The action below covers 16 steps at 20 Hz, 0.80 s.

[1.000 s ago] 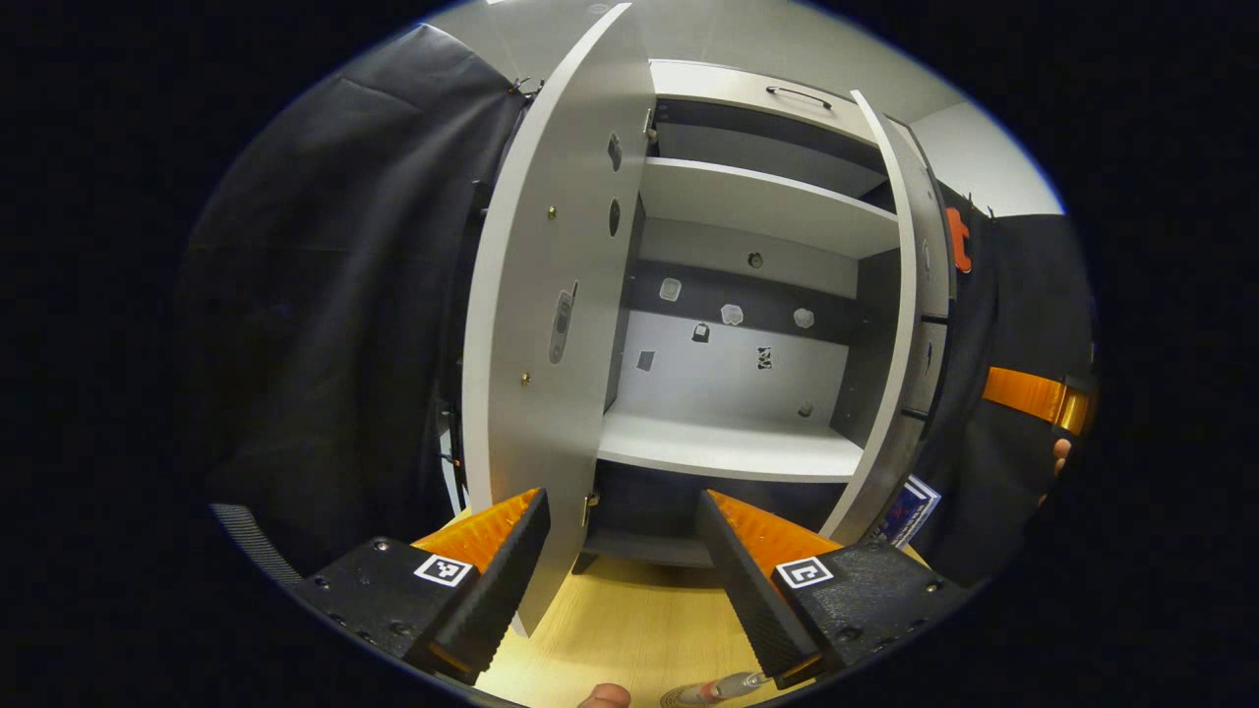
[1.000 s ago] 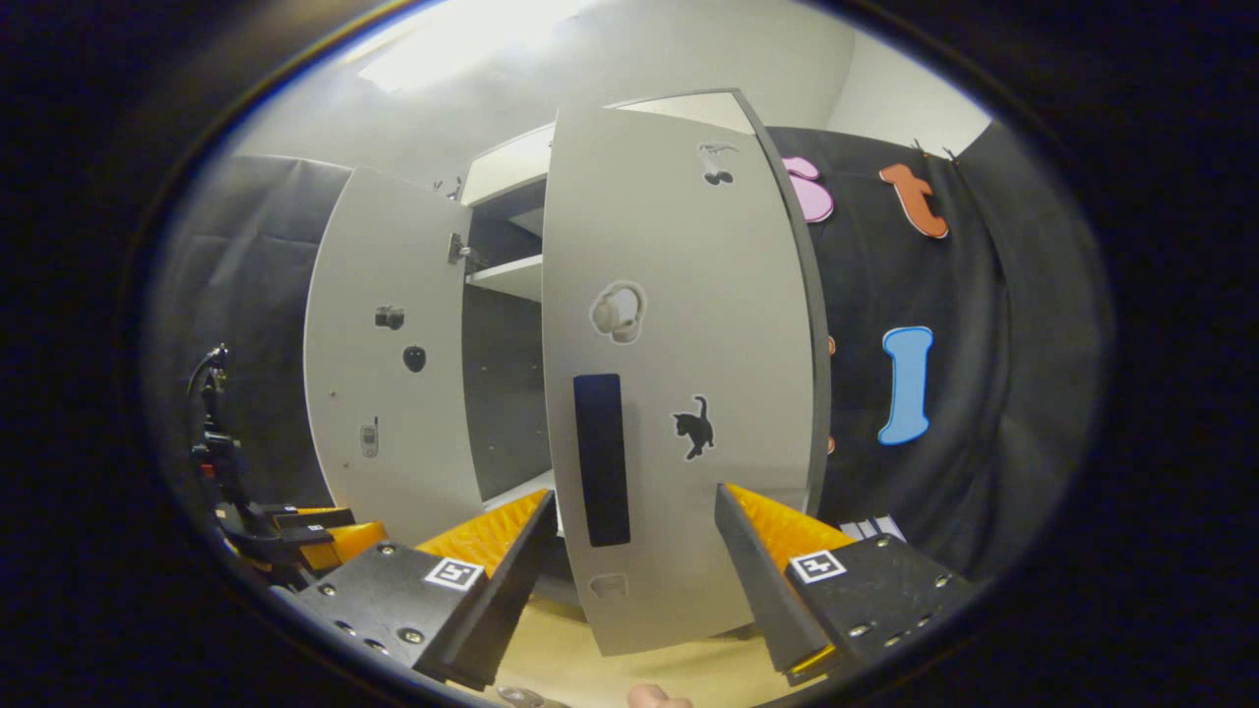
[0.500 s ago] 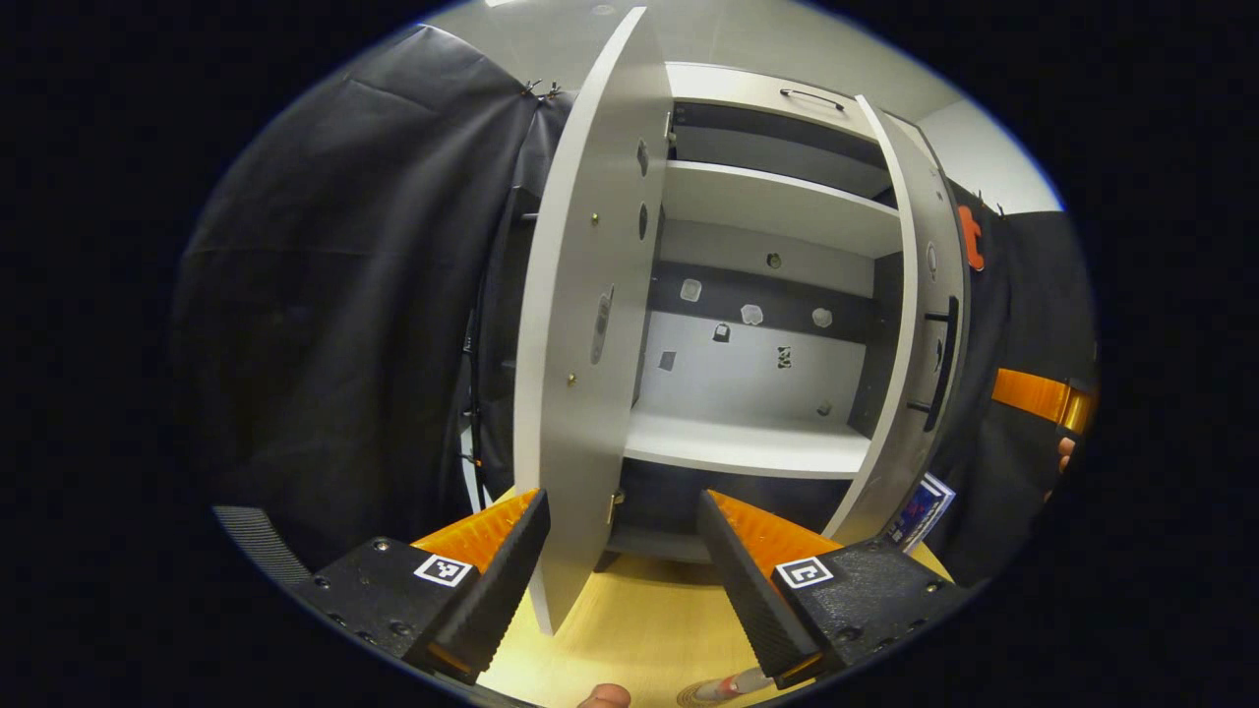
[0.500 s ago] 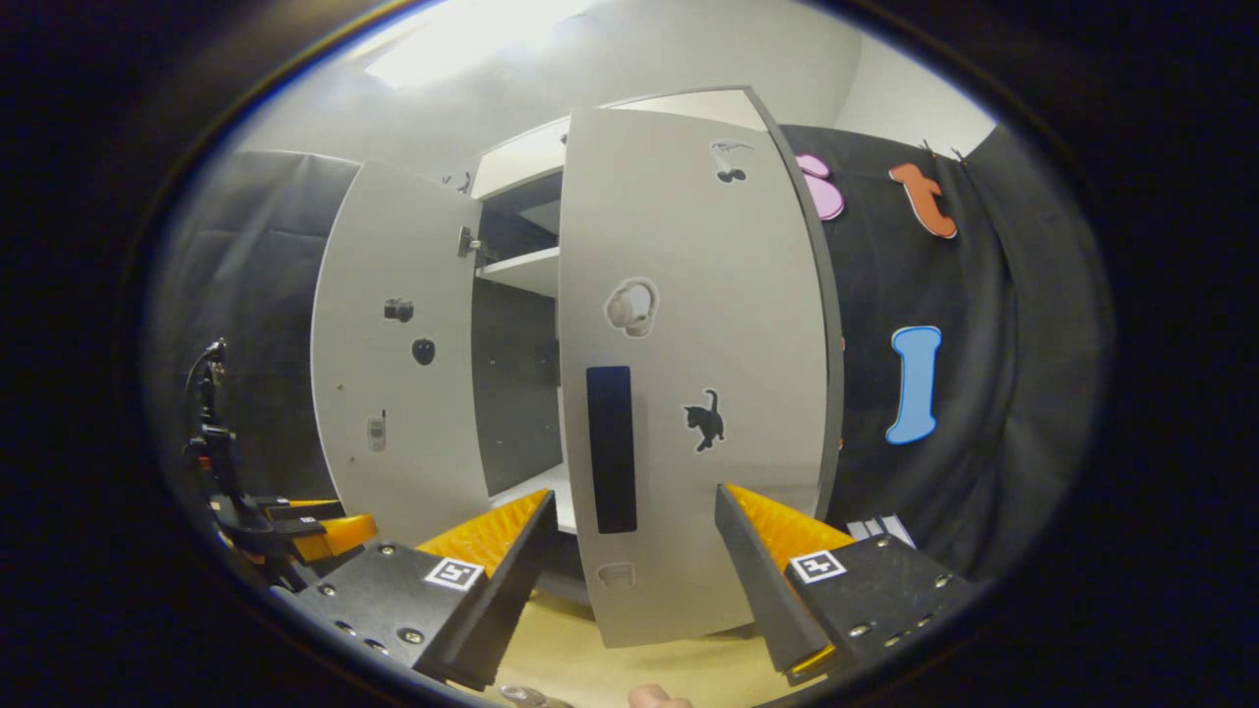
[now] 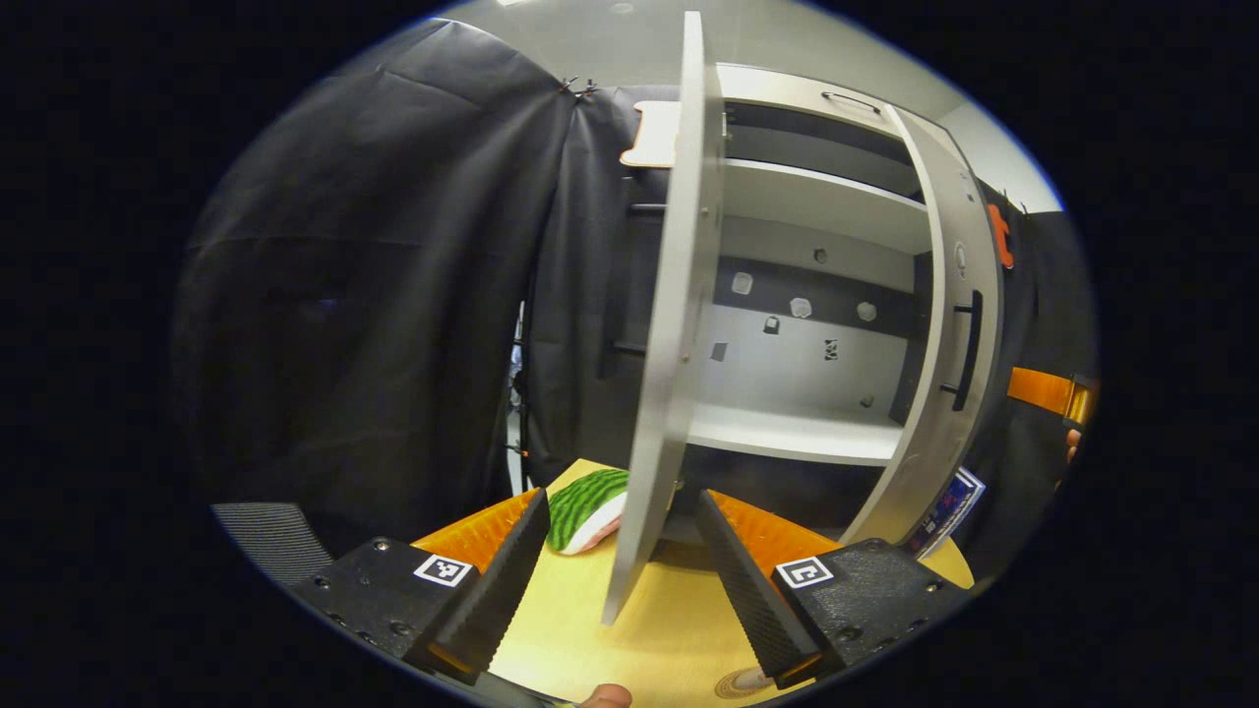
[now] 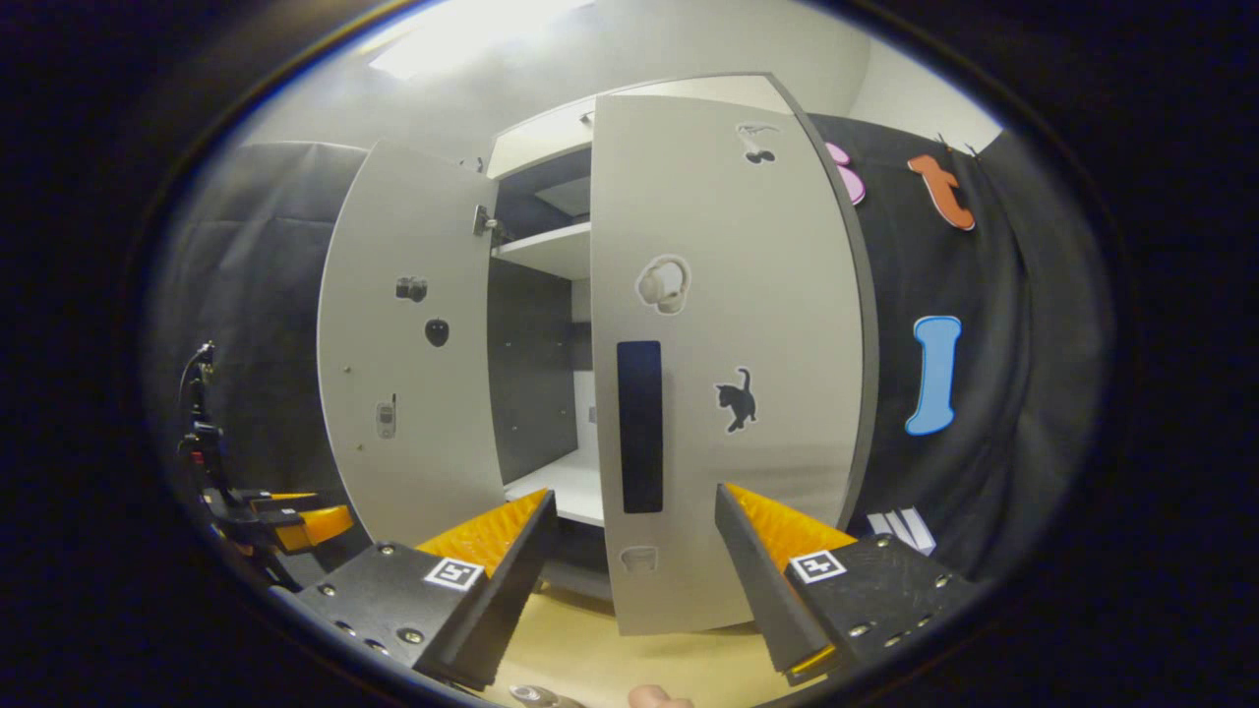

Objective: Grasp the bottle in the cabinet with the left hand and place it on the coaster, then close the right door with the right hand and the left door with the left hand.

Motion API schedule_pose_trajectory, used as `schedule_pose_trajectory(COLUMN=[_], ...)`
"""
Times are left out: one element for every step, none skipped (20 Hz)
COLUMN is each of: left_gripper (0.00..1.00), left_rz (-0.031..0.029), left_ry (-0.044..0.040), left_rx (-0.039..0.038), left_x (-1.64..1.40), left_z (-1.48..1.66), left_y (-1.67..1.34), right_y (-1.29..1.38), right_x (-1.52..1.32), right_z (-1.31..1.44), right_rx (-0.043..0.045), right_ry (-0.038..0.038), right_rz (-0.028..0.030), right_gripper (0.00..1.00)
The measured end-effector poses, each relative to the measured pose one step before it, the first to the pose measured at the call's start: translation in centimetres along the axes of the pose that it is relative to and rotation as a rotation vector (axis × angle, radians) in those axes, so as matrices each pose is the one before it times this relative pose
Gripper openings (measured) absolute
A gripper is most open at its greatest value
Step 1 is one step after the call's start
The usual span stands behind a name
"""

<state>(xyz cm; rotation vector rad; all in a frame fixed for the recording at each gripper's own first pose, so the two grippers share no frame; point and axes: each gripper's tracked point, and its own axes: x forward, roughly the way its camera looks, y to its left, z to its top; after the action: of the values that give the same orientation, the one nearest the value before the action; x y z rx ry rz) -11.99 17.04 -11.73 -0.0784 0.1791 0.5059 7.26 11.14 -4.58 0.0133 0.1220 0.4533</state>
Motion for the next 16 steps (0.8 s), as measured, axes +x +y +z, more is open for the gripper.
schedule_pose_trajectory(left_gripper=[0.92, 0.92, 0.92, 0.96, 0.96, 0.96, 0.96, 0.96, 1.0, 0.92, 0.92, 0.92, 0.92, 0.92, 0.96, 0.92], left_rz=[0.01478, 0.0168, 0.01643, 0.01632, 0.01606, 0.01553, 0.01431, 0.00993, 0.0075, 0.00595, 0.00511, 0.0052, 0.00382, 0.00122, 0.00041, -0.00176], left_ry=[0.00221, 0.00195, 0.0022, 0.00344, 0.00338, 0.00311, 0.00298, 0.00134, -0.00118, 0.0008, 0.00095, -0.00019, 0.0014, 0.0014, 0.00248, 0.00432], left_rx=[0.00063, 0.00372, 0.00518, 0.00717, 0.00841, 0.00909, 0.00729, 0.00747, 0.00614, 0.0052, 0.00488, 0.00436, 0.00306, 0.00428, 0.00146, -0.00122], left_x=[-0.019, 0.017, -0.025, 0.09, 0.109, 0.313, 0.442, 0.394, 0.525, 0.537, 0.432, 0.494, 0.5, 0.494, 0.639, 0.583], left_z=[-0.03, -0.02, -0.003, 0.01, 0.073, 0.067, 0.014, 0.087, 0.132, 0.096, -0.053, 0.109, -0.137, -0.021, -0.273, -0.206], left_y=[0.829, 0.9, 1.048, 0.986, 1.044, 0.764, 0.777, 0.573, 0.52, 0.42, 0.385, 0.283, 0.236, 0.075, -0.136, -0.034], right_y=[0.352, 0.266, 0.37, 0.342, 0.319, 0.266, 0.247, 0.035, 0.067, 0.013, -0.071, -0.086, -0.094, -0.206, -0.267, -0.182], right_x=[0.185, 0.294, 0.217, 0.186, 0.106, 0.13, 0.015, 0.084, -0.013, -0.064, -0.04, -0.021, -0.042, -0.133, -0.077, -0.134], right_z=[-0.267, -0.17, -0.141, -0.106, -0.136, -0.08, -0.136, -0.165, -0.097, -0.082, -0.038, 0.02, 0.044, -0.089, 0.011, -0.006], right_rx=[0.00375, 0.00326, 0.00259, 0.00197, 0.00198, 0.00089, -0.00014, -0.00099, -0.00196, -0.00225, -0.00257, -0.00294, -0.00145, -0.00013, 0.00058, -0.00081], right_ry=[0.0053, 0.00312, 0.00172, -0.00031, -0.00234, -0.00245, -0.00118, -0.00061, -0.00094, -0.00167, -0.00273, -0.00215, -0.00179, -0.00194, -0.0009, -0.00072], right_rz=[0.00482, 0.00402, 0.00207, 0.00065, -0.001, -0.00058, -0.00304, -0.00557, -0.00696, -0.00779, -0.01067, -0.01346, -0.01128, -0.01176, -0.01189, -0.01385], right_gripper=[0.93, 0.98, 0.98, 0.93, 0.93, 0.93, 0.93, 0.93, 0.98, 0.93, 0.98, 0.98, 0.98, 0.98, 0.98, 0.93])
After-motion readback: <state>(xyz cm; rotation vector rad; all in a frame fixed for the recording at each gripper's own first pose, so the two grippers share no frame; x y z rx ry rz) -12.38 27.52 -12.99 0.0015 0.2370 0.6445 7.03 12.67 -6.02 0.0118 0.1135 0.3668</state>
